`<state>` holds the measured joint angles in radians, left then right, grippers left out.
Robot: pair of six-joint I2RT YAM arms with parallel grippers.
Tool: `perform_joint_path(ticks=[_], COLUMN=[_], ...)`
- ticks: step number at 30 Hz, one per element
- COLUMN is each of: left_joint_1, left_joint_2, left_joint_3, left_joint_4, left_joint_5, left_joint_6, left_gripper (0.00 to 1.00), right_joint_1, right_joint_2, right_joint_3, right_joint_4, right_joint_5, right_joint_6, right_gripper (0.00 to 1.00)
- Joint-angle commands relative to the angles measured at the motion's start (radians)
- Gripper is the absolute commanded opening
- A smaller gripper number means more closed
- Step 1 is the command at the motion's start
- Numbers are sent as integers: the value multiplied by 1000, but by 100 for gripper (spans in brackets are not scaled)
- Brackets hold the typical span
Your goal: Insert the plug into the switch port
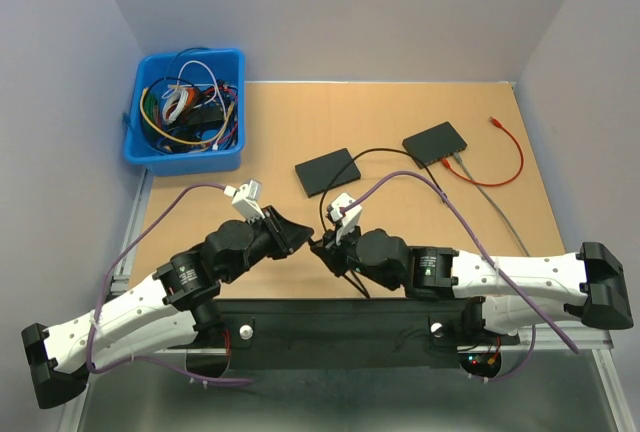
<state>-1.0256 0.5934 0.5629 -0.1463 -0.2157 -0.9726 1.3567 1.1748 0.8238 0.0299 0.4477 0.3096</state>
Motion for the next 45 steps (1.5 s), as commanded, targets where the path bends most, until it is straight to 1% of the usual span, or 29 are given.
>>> perform_joint_path(ticks=[1, 2, 4, 5, 6, 7, 8, 10, 15, 18, 19, 21, 22, 23, 24, 25, 26, 27, 28, 32, 34, 35, 36, 37, 39, 40, 41, 43, 45], left_joint_1=[-2, -2, -2, -1, -2, -2, -2, -2, -1, -1, -2, -1, -1, -1, -1, -1, -1, -1, -1, 1, -1, -1, 1, 1, 1, 1, 2, 2, 2], left_joint_2=[-6, -6, -4, -1, -1, 0, -1, -4, -35, -52, -56, -58, -58, -53, -53, -49, -46, -41, -38, 6, 23, 35, 43, 49, 71, 91, 104, 131, 160], left_joint_3=[-8, -8, -8, -8, -8, -6, -5, 3, 26, 26, 26, 20, 19, 11, 8, 3, -9, -15, -20, -37, -37, -43, -47, -54, -73, -81, -90, -90, -86], left_joint_4=[44, 44, 44, 42, 42, 40, 34, 19, -47, -68, -70, -72, -72, -67, -61, -47, -38, -29, -18, 28, 33, 42, 50, 68, 94, 128, 140, 142, 140], left_joint_5=[10, 12, 9, 9, 7, 6, -2, -16, -76, -102, -105, -109, -109, -109, -109, -109, -105, -102, -97, -79, -74, -71, -71, -73, -73, -70, -60, -53, -48], left_joint_6=[-6, -6, -9, -8, -8, -8, -5, -3, 2, 0, 0, 0, 2, 2, 0, 0, 0, -1, -2, 0, 3, 5, 3, 3, -3, -5, -5, -3, 0], left_gripper=[19, 19, 27, 40, 40, 52, 57, 61, 67, 67, 67, 67, 67, 67, 67, 67, 67, 67, 67, 67, 67, 67, 67, 67, 67, 67, 67, 66, 65], right_joint_1=[2, 2, 2, 2, 2, 2, 2, 2, 1, -1, -1, -2, -2, -2, -2, -2, -2, -2, -2, -1, -22, -37, -56, -94, -102, -102, -102, -102, -105], right_joint_2=[2, 0, 2, -1, -1, -4, -10, -24, -99, -197, -236, -357, -398, -444, -537, -575, -642, -662, -676, -644, -589, -519, -486, -450, -296, -230, -119, -8, 68], right_joint_3=[23, 23, 15, 12, 11, 8, 0, -17, -121, -150, -149, -132, -118, -95, -80, -66, -25, -2, 24, 193, 305, 343, 383, 438, 477, 486, 482, 462, 384], right_joint_4=[44, 47, 48, 50, 51, 51, 50, 51, 50, 21, 1, -77, -102, -128, -131, -131, -134, -134, -136, -147, -156, -153, -150, -144, -133, -128, -130, -139, -140], right_joint_5=[43, 43, 45, 45, 48, 61, 72, 118, 226, 350, 434, 532, 640, 693, 748, 866, 914, 1019, 1067, 1197, 1191, 1157, 1104, 991, 878, 790, 760, 712, 607], right_joint_6=[14, 16, 16, 17, 19, 19, 26, 36, 82, 83, 85, 65, 53, 31, -19, -47, -123, -154, -180, -300, -427, -498, -527, -553, -614, -615, -613, -549, -391], right_gripper=[0, 1, 1, 1, 0, 0, 0, 0, 0, 0, 0, 0, 0, 0, 1, 1, 1, 0, 0, 0, 0, 1, 1, 0, 0, 0, 1, 0, 0])
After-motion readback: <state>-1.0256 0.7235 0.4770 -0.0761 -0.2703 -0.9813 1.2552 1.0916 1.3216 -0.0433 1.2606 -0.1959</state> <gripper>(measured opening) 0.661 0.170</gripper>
